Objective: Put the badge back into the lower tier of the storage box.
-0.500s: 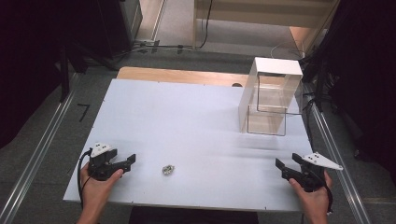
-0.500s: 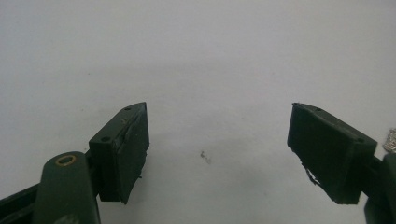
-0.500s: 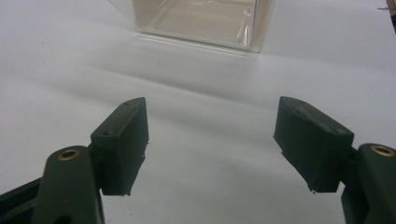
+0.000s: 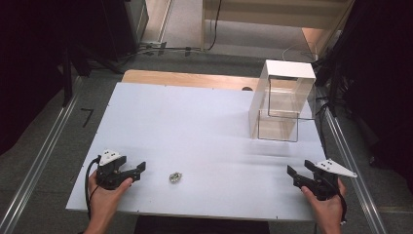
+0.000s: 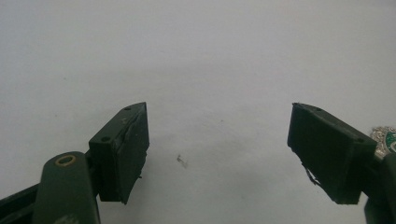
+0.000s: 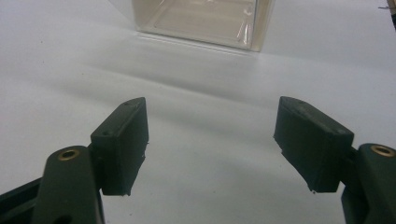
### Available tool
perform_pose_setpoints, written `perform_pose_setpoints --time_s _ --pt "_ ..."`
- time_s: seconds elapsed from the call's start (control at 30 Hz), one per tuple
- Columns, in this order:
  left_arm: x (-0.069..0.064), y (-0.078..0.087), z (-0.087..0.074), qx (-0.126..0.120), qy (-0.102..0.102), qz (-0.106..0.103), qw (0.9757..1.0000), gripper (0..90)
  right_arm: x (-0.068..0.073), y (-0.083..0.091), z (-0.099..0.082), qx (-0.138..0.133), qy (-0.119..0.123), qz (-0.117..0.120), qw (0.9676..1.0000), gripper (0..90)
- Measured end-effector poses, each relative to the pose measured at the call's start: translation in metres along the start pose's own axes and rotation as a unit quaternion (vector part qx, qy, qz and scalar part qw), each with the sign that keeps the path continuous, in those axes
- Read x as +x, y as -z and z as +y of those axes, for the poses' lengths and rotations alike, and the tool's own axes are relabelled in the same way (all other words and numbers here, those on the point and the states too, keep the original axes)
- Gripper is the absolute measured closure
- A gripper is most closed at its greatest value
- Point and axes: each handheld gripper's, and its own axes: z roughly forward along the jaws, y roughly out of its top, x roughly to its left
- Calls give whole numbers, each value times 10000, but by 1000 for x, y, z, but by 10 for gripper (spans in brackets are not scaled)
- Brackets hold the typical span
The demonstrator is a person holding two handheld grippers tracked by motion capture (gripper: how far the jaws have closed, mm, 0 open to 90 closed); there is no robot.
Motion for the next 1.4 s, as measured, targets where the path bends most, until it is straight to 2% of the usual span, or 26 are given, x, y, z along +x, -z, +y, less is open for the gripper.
perform_pose_setpoints --time_s 0.43,0.67,1.17,1.4 --pt "-6 -1 0 3 -49 -113 9999 208 0 0 0 -4 2 1 10000 245" --pt "-8 -1 -1 -21 -72 -108 9999 208 1 0 0 0 8 2 10000 245" --pt "-24 -5 -2 67 -261 -274 9993 207 1 0 0 -2 15 3 10000 245" --pt "-28 -6 -2 75 -281 -350 9990 207 1 0 0 8 30 5 10000 245"
